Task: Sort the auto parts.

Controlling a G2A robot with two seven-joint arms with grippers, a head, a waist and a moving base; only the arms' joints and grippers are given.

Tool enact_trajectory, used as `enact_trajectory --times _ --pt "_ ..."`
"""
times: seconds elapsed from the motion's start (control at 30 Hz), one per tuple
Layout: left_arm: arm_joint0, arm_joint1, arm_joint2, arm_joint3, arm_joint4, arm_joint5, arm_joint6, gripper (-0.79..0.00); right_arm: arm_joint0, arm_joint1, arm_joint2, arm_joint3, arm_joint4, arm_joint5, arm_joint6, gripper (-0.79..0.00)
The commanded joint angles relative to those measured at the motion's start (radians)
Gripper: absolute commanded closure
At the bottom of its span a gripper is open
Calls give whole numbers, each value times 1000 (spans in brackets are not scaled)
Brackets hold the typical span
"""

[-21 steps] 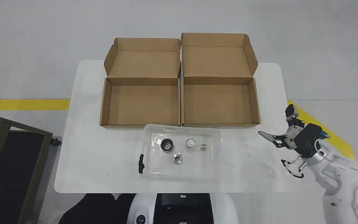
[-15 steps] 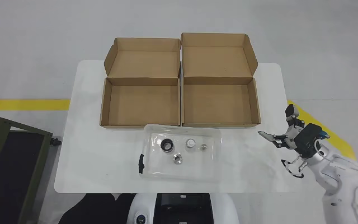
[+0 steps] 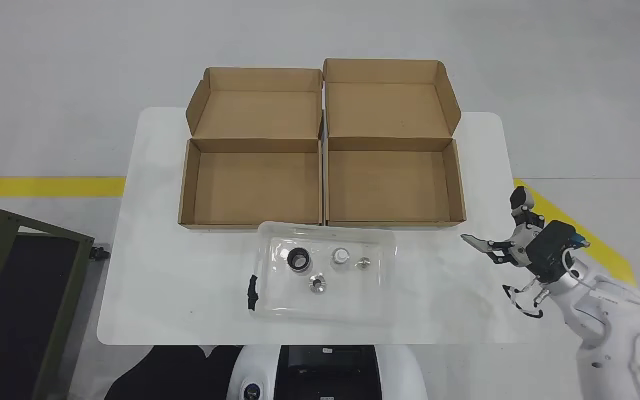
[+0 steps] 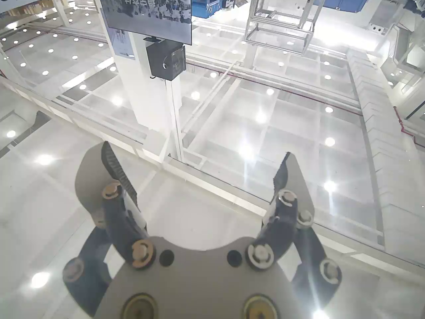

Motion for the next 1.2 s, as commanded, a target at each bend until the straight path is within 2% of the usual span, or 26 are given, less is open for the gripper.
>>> enact_trajectory --times 0.0,0.13,0.4,0.63,0.87,1.17 --pt "0 0 0 0 0 0 0 -785 0 0 0 0 0 0 0 -785" --pt "0 0 0 0 0 0 0 -785 -1 0 -5 -4 2 -2 9 -785" --pt "0 0 0 0 0 0 0 -785 51 13 -92 -116 39 -122 201 -785" --pt "0 0 0 0 0 0 0 -785 103 21 -257 -221 96 -129 400 -785" --pt "0 0 0 0 0 0 0 -785 159 21 -403 -260 131 -120 574 -785" --pt "0 0 0 0 0 0 0 -785 249 11 -600 -233 172 -106 689 -785"
